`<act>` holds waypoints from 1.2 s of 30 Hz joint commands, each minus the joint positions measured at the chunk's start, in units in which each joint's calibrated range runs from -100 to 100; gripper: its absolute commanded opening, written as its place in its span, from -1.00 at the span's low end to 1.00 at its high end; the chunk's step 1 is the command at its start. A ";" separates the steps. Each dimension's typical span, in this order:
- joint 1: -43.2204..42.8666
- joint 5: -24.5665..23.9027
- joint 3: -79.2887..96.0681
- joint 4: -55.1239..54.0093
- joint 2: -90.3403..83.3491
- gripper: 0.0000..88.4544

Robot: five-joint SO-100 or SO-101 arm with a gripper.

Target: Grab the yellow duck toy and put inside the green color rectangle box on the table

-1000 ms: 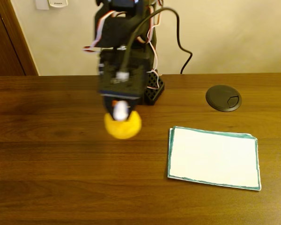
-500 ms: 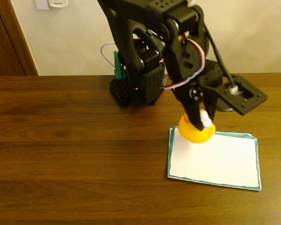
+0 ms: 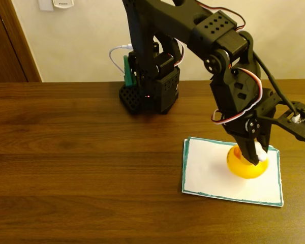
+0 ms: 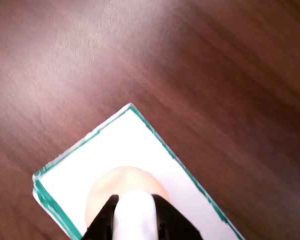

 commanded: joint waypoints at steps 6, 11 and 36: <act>0.50 -1.27 1.97 -3.66 -0.47 -0.97; 0.59 -1.71 2.98 -3.23 -0.65 -0.42; 46.34 4.40 34.66 18.58 -57.83 -1.00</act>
